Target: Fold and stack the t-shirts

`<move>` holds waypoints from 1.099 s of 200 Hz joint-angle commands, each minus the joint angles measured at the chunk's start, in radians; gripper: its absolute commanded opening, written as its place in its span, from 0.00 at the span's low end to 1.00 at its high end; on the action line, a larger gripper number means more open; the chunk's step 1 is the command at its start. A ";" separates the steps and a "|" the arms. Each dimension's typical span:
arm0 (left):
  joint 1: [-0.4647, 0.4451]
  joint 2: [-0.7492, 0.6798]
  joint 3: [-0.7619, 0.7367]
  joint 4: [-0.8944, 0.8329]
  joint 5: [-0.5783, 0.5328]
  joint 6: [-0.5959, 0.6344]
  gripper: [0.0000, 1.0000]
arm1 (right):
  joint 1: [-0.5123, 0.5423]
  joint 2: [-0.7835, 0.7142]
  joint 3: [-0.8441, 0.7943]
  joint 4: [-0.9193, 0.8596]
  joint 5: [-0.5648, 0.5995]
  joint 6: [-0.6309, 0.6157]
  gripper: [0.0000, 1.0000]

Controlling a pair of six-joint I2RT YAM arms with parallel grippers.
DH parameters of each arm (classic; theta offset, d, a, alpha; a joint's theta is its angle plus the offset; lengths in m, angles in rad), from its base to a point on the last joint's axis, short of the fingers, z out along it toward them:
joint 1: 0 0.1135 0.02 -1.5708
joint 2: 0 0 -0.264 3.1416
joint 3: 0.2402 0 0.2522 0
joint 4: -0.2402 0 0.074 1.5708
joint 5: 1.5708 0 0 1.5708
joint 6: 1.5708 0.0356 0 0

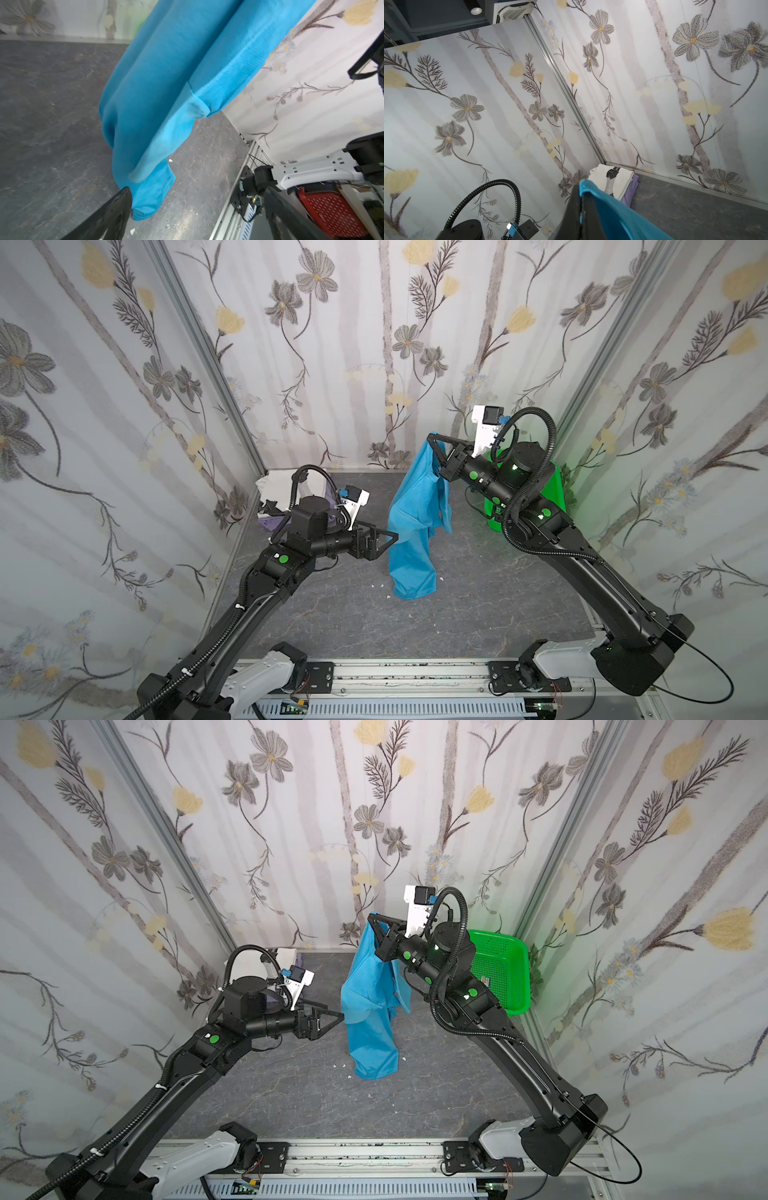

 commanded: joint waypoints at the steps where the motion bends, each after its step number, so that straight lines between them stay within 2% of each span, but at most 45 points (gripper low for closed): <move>1: -0.001 0.014 0.019 0.107 -0.113 0.052 1.00 | 0.003 -0.007 0.011 0.030 0.002 0.011 0.00; 30: -0.011 0.108 0.057 0.119 0.012 0.036 0.90 | 0.003 -0.020 0.012 0.015 0.001 0.002 0.00; 60: -0.066 0.118 0.047 0.146 0.004 0.049 0.74 | 0.003 -0.021 0.019 0.005 0.017 -0.011 0.00; 97: -0.104 0.092 0.047 0.140 -0.045 0.059 0.73 | 0.002 -0.006 0.025 -0.004 0.034 -0.022 0.00; 141: -0.120 0.140 0.054 0.145 -0.038 0.062 0.69 | 0.006 0.001 0.023 0.005 0.014 -0.013 0.00; 155: -0.122 0.158 0.054 0.160 -0.043 0.059 0.53 | 0.006 -0.003 0.020 0.006 0.014 -0.011 0.00; 163: -0.123 0.167 0.057 0.165 -0.051 0.059 0.39 | 0.007 -0.004 0.020 0.006 0.010 -0.011 0.00; 173: -0.124 0.176 0.062 0.166 -0.054 0.060 0.14 | 0.006 -0.004 0.020 0.007 0.005 -0.010 0.00; 182: -0.125 0.179 0.069 0.166 -0.048 0.059 0.00 | 0.006 -0.003 0.020 0.006 0.007 -0.008 0.00; 220: -0.136 0.139 0.123 0.113 0.011 0.071 0.00 | -0.032 0.070 0.069 0.029 -0.026 0.000 0.00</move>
